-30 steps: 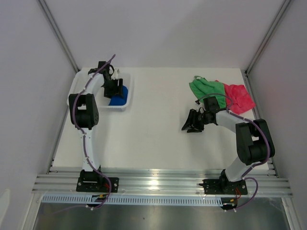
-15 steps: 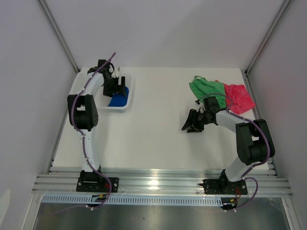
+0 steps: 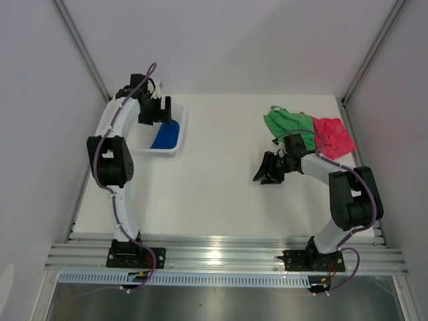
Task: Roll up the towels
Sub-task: Place the rolled towel into the container, then move the towel to the center of the board
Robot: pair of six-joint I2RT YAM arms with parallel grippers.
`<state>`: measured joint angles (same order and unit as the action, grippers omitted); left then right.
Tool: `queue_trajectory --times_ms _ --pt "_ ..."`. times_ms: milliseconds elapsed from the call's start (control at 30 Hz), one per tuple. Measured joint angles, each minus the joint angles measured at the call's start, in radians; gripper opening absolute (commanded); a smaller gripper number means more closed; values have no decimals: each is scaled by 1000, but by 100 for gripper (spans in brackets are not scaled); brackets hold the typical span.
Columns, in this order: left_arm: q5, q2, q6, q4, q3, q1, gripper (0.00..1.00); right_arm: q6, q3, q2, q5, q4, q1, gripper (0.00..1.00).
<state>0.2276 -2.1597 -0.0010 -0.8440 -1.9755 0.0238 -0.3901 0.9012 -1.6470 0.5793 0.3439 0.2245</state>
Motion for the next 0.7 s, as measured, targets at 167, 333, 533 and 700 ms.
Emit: queue_trajectory --times_ms 167,333,533,700 --pt "-16 41 9 6 -8 0 90 2 11 2 0 2 0 47" --pt "-65 63 58 4 -3 7 90 21 16 41 -43 14 0 47" --pt "-158 306 254 0 118 84 93 125 79 210 -261 55 0 49" --pt "-235 538 377 -32 166 220 100 237 146 364 -507 26 -3 99"
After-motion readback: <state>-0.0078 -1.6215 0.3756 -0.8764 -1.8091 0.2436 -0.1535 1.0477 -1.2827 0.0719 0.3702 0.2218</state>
